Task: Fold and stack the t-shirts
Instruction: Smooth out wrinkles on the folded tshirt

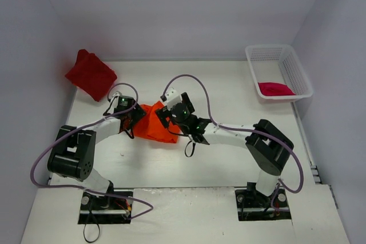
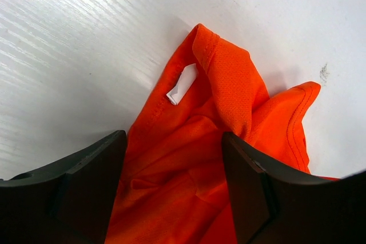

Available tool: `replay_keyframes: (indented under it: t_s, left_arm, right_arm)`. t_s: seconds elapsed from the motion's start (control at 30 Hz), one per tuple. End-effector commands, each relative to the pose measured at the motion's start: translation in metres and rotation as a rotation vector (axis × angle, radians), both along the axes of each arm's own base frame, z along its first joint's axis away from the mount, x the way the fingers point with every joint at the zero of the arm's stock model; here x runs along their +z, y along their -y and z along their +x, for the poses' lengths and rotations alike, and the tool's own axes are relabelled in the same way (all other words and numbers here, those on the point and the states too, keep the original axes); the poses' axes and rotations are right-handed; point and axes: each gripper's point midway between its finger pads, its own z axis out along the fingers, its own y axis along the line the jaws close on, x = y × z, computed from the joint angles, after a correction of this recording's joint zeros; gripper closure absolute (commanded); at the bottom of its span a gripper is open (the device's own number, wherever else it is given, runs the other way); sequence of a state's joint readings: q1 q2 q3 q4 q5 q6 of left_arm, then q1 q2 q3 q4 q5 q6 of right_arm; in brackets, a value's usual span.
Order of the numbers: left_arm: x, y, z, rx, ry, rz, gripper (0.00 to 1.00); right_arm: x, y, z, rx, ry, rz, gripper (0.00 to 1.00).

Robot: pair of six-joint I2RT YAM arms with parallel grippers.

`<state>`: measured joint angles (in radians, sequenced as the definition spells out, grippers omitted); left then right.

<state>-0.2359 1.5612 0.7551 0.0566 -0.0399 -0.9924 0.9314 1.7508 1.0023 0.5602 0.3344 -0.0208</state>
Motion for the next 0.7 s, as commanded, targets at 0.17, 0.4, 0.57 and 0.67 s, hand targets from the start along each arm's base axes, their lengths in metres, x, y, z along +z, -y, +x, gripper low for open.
replay_keyframes:
  t_s: [0.17, 0.4, 0.57, 0.67]
  left_arm:
    - [-0.003, 0.002, -0.013, 0.013, -0.019, -0.016, 0.38]
    - [0.002, 0.000, -0.016, 0.015, -0.009, -0.011, 0.37]
    - [0.004, -0.001, -0.018, 0.017, -0.007, -0.007, 0.37]
    - [0.003, -0.002, -0.017, 0.016, -0.008, -0.003, 0.37]
  right_arm:
    - [0.021, -0.047, -0.023, 0.012, -0.014, 0.117, 0.00]
    - [0.008, -0.044, -0.055, 0.010, -0.074, 0.113, 0.04]
    - [-0.005, -0.039, -0.058, 0.003, -0.083, 0.107, 0.05]
    - [-0.016, -0.041, -0.057, 0.004, -0.088, 0.095, 0.05]
